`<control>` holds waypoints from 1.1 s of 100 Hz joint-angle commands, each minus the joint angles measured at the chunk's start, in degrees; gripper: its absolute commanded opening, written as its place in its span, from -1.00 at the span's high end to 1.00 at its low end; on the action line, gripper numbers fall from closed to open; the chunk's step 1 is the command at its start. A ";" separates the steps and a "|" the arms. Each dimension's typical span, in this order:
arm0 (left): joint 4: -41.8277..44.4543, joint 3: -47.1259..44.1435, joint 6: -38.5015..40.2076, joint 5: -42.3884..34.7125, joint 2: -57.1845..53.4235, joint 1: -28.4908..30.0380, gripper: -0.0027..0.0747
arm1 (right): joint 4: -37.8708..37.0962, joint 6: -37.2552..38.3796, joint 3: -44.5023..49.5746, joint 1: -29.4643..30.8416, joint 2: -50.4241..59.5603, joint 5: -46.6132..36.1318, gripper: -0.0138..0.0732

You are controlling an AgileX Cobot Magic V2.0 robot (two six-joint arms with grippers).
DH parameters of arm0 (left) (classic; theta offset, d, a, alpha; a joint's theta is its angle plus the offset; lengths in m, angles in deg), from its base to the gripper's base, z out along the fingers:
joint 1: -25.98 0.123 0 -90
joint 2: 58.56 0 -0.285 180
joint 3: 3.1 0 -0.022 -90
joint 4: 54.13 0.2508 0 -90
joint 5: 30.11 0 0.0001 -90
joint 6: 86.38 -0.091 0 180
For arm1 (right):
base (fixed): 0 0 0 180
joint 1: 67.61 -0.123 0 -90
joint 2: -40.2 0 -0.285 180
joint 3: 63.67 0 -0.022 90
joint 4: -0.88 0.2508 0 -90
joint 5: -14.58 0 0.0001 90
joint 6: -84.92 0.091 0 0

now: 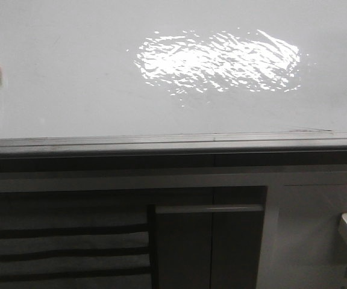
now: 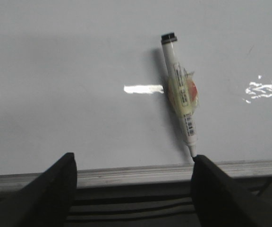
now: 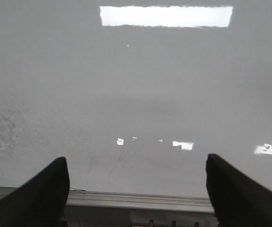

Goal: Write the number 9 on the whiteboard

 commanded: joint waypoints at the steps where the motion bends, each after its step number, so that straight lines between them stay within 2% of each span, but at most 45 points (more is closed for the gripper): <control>1: -2.16 1.89 -0.08 -6.05 4.28 -2.06 -0.29 | 0.09 -0.17 -2.07 0.45 -0.89 -4.33 -0.54; 21: -0.82 1.89 -0.33 -17.15 14.25 -8.35 -0.29 | 0.09 -0.17 -2.07 0.45 -0.89 -4.33 -0.54; 40: -0.27 2.01 -0.33 -27.77 23.19 -9.90 -0.29 | 0.09 -0.17 -2.07 0.45 -0.89 -4.33 -0.54; 77: -0.03 7.21 -0.33 -30.16 34.65 -10.13 -0.28 | 0.09 -0.17 -2.07 0.45 -0.89 -4.33 -0.54; 84: -0.03 7.91 -0.33 -28.76 35.48 -10.13 -0.16 | 0.09 -0.17 -2.07 0.45 -0.89 -4.33 -0.54; 96: -0.03 7.87 -0.33 -28.24 35.48 -10.13 0.24 | 0.09 -0.17 -2.07 0.45 -0.89 -4.33 -0.54; 110: -0.03 7.87 -0.33 -27.33 35.16 -10.13 0.59 | 0.09 -0.17 -2.07 0.45 -0.89 -4.33 -0.54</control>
